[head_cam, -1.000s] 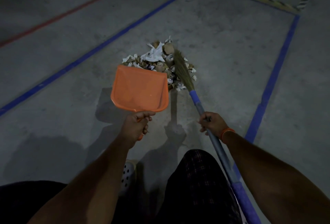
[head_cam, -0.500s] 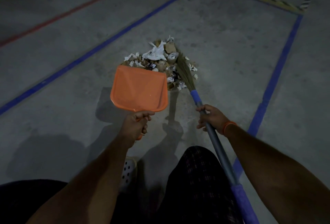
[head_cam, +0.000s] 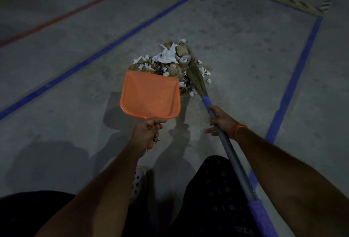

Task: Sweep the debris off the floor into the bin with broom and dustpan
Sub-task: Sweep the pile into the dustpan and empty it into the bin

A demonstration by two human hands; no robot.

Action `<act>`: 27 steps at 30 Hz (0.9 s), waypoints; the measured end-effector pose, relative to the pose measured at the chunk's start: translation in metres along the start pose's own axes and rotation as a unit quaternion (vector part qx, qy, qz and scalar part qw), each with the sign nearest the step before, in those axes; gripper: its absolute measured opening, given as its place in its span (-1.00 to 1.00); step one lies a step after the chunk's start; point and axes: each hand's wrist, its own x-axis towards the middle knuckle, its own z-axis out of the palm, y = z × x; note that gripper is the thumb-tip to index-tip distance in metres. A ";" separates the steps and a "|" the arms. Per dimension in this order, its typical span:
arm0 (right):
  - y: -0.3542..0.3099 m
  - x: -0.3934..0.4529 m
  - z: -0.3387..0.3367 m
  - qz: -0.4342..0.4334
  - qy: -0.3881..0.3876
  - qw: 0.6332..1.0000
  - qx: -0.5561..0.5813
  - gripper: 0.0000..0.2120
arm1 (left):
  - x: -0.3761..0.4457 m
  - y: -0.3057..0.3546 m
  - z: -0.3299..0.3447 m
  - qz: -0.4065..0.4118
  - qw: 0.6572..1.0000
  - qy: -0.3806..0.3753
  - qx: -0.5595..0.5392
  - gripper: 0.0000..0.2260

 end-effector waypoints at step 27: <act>-0.020 0.018 -0.039 -0.032 0.144 0.971 -0.188 -0.47 | 0.008 -0.010 0.003 -0.057 0.998 -0.030 -0.017 -0.73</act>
